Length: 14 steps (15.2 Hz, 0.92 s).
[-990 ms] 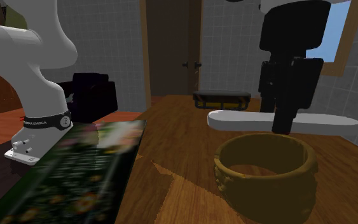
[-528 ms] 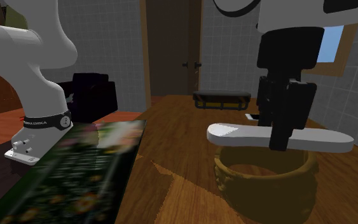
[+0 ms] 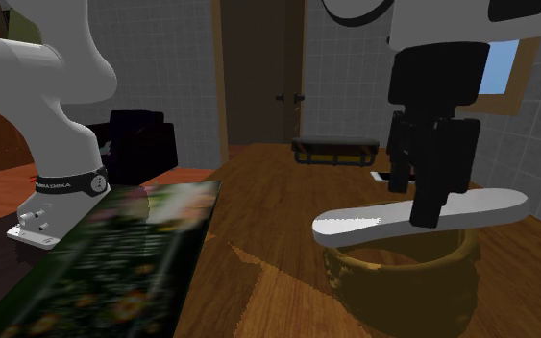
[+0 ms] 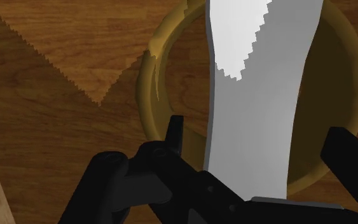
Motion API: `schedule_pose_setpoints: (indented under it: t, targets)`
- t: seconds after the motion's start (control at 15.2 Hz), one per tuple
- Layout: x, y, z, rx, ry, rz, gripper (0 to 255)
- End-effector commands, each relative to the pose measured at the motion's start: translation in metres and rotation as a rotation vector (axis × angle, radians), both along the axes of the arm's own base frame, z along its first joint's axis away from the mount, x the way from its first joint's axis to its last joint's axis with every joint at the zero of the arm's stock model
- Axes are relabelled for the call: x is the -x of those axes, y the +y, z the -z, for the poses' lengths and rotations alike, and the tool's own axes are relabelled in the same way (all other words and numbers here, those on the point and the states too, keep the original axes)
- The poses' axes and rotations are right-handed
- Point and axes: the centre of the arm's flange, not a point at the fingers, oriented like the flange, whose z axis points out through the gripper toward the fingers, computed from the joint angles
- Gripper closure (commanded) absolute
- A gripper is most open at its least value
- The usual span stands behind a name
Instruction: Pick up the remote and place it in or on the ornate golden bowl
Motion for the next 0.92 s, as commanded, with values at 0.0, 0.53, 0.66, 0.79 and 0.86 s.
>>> schedule_pose_setpoints:
  t: [0.0, 0.53, 0.66, 0.79, 0.86]
  targets:
    - [0.000, 0.000, 0.000, 0.000, 0.000, 0.000, 0]
    - [0.000, 0.001, -0.050, 0.000, 0.000, 0.000, 0]
    - [0.000, 0.001, -0.050, 0.000, 0.000, 0.000, 0]
    - [0.000, 0.001, -0.050, 0.000, 0.000, 0.000, 0]
    - [0.000, 0.001, -0.050, 0.000, 0.000, 0.000, 0]
